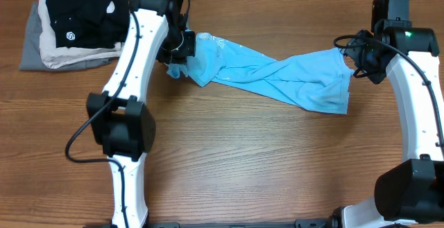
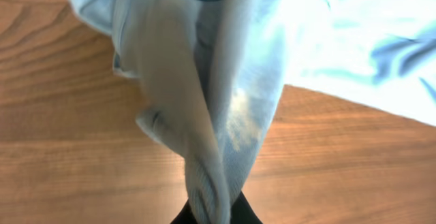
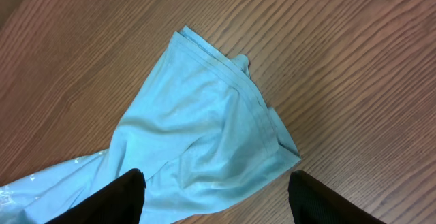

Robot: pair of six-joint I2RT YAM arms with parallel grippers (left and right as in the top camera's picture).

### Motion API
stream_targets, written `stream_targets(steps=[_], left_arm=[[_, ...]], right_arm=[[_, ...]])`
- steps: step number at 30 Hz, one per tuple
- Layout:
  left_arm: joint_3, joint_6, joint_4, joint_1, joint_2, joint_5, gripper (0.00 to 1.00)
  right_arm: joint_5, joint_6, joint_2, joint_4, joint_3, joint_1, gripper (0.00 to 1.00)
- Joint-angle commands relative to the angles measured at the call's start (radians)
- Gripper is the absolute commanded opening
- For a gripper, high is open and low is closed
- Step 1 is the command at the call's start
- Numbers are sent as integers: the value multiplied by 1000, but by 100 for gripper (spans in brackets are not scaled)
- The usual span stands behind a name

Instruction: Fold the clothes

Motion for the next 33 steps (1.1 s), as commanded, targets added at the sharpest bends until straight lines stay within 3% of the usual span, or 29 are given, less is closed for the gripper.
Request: stream_targets(steps=[1,6,19,33], left_arm=[[25,13,-41,4,-84,29,4],[25,21,-51,5,-169,29,4],[25,19,-61,7,-444,-23,4],[25,10,-88,6,-486,-32,4]], right_arm=[[2,-5,3,13,-7,-2,71],[0,-5,5,50,-49,-2,73],[-100,-7,9,223,-183,-1,90],[-615,-50,9,281,-201,29,94]])
